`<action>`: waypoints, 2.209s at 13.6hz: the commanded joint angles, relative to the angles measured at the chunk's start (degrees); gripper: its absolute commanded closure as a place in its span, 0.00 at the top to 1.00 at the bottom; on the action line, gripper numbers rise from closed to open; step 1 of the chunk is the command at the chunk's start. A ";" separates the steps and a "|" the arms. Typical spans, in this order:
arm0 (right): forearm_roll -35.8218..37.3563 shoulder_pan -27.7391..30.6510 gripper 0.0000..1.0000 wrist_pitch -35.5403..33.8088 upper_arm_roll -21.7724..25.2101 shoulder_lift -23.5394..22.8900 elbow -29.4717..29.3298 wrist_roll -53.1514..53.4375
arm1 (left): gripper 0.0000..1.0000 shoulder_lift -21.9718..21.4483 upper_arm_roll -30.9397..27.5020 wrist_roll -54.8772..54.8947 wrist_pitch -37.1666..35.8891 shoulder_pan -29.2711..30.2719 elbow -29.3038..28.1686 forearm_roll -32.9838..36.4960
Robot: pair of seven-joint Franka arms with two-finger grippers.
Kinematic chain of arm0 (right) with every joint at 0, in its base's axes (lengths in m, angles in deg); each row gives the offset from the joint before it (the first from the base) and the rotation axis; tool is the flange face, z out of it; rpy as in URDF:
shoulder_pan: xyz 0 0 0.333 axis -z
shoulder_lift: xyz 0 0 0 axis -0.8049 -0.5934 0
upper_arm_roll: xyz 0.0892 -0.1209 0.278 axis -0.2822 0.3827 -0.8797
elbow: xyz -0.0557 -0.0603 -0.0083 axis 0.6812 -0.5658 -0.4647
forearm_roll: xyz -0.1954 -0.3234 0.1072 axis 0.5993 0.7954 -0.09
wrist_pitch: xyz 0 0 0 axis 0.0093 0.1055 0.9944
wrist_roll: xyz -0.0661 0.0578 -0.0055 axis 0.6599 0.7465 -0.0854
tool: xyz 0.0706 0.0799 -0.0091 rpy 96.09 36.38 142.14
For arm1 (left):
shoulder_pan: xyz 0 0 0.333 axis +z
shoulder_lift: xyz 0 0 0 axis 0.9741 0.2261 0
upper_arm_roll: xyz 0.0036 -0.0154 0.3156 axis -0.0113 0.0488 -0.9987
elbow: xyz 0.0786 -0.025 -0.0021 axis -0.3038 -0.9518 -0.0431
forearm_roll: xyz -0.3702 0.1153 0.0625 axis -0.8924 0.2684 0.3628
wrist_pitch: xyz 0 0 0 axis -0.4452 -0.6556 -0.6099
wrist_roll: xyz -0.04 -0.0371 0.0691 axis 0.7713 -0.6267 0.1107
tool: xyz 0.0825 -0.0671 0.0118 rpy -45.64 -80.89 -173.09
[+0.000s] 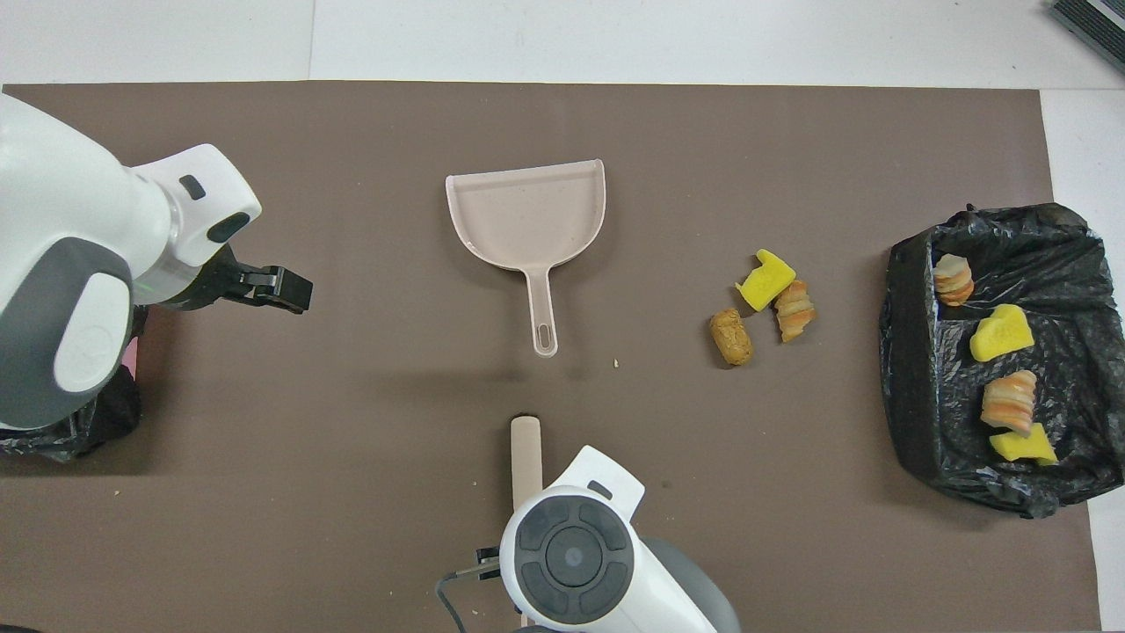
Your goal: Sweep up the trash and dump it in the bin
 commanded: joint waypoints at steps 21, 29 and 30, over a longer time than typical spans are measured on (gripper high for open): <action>1.78 -5.40 0.00 8.68 0.61 -4.36 5.54 8.00 | 0.55 18.10 -1.07 -31.53 17.68 -18.62 7.84 0.50; 4.07 8.12 0.00 -13.54 0.87 11.27 5.54 -6.66 | 0.00 18.19 -1.15 -29.61 17.60 -17.74 8.09 3.77; 4.77 10.57 0.00 -15.56 0.87 12.59 5.45 -8.42 | 0.00 17.84 -1.15 -26.81 17.60 -17.13 8.09 3.68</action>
